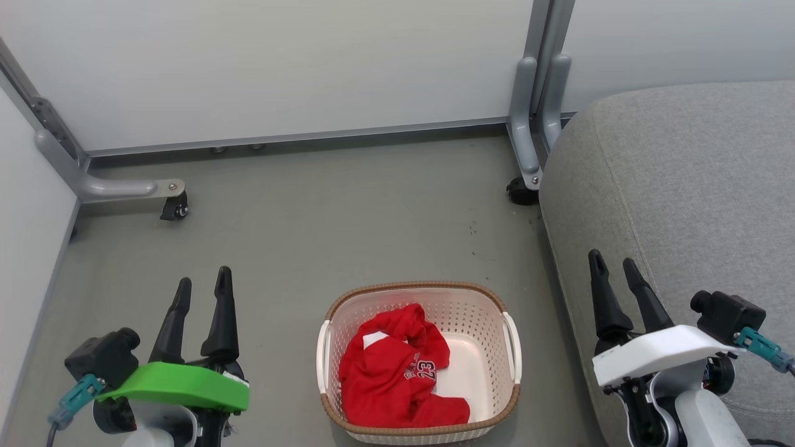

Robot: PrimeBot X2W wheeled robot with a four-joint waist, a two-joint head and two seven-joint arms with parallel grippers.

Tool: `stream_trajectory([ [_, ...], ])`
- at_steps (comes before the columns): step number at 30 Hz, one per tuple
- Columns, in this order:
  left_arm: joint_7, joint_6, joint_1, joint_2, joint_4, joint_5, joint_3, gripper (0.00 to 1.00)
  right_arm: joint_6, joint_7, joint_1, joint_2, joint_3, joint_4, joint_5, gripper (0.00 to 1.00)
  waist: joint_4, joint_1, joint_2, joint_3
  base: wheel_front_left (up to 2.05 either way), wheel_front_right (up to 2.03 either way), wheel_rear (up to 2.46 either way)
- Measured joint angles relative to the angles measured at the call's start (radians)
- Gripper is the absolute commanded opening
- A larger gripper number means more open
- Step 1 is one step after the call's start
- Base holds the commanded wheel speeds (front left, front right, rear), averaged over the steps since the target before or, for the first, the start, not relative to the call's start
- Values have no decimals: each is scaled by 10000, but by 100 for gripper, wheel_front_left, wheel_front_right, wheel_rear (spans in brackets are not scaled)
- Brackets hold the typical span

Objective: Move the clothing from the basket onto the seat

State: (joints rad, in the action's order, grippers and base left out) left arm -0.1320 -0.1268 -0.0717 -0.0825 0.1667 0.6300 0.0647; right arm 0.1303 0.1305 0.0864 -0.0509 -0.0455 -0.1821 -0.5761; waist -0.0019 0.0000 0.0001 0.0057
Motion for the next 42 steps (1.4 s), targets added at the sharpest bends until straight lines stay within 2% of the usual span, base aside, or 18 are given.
stream_trajectory([
  [20,-477,-6,90,2,351,-2178,67,100,0,297,0,29,-132,-50,2107,100,-1,0,0,14,0,0,0],
  [42,-949,-8,195,73,884,-3983,48,100,2,299,-46,29,-140,-56,3636,100,-15,0,0,28,0,0,0],
])
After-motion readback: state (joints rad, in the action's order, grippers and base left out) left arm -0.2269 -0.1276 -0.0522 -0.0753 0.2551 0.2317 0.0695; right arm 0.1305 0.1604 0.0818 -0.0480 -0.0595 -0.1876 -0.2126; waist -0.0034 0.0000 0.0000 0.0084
